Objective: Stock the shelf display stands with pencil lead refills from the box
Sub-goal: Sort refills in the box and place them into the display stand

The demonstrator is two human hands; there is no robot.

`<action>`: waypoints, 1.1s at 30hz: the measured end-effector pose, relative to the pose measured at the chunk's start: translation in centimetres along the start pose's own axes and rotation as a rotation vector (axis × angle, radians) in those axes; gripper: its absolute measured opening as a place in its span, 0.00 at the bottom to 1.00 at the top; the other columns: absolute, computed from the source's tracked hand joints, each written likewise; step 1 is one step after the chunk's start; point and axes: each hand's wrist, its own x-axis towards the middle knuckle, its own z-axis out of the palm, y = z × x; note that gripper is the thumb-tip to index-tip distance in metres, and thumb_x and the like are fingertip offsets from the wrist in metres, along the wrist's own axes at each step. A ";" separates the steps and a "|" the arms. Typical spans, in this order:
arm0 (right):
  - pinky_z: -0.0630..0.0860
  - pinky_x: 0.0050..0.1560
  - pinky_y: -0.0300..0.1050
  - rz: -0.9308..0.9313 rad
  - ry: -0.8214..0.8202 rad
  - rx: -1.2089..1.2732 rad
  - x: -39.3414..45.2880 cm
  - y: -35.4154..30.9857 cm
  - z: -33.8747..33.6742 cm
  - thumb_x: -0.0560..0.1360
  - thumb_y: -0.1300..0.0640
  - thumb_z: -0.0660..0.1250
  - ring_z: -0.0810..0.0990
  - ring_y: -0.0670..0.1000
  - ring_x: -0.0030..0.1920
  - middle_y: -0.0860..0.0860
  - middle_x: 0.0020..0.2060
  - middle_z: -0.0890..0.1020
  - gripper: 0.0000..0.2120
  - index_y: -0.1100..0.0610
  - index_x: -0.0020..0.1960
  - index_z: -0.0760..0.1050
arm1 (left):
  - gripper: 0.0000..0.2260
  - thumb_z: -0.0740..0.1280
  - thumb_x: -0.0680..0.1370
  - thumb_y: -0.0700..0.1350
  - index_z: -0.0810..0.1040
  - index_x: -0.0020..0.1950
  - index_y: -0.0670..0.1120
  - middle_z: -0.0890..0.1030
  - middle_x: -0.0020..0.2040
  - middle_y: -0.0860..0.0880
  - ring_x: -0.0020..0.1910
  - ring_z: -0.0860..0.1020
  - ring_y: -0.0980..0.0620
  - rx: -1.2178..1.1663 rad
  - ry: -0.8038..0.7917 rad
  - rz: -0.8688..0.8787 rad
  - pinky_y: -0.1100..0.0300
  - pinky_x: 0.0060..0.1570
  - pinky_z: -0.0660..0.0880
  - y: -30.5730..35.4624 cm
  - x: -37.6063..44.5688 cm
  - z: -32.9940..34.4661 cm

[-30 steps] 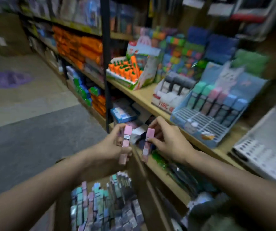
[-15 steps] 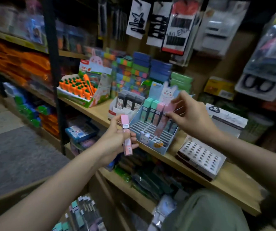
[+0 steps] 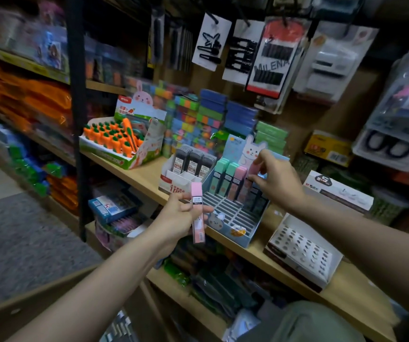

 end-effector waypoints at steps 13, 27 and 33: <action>0.72 0.57 0.60 0.038 -0.065 -0.053 0.9 -0.3 1.7 0.75 0.54 0.72 0.78 0.54 0.52 0.50 0.48 0.82 0.12 0.53 0.54 0.71 | 0.08 0.62 0.80 0.36 0.72 0.59 0.45 0.85 0.49 0.48 0.51 0.82 0.48 -0.028 0.032 -0.012 0.43 0.55 0.79 -0.5 1.3 -0.3; 0.67 0.56 0.52 0.087 0.042 -0.203 0.3 -0.7 3.0 0.75 0.55 0.69 0.73 0.53 0.55 0.51 0.50 0.80 0.04 0.54 0.49 0.77 | 0.08 0.66 0.79 0.36 0.76 0.54 0.47 0.80 0.46 0.45 0.46 0.83 0.49 -0.047 0.043 0.068 0.47 0.51 0.81 -0.8 1.5 -0.2; 0.70 0.55 0.49 0.050 0.068 -0.079 0.1 -1.8 1.5 0.78 0.52 0.67 0.75 0.52 0.56 0.51 0.52 0.79 0.09 0.55 0.54 0.80 | 0.12 0.65 0.80 0.39 0.76 0.63 0.46 0.82 0.54 0.46 0.47 0.83 0.55 0.066 0.029 0.154 0.57 0.50 0.80 -1.3 1.4 0.0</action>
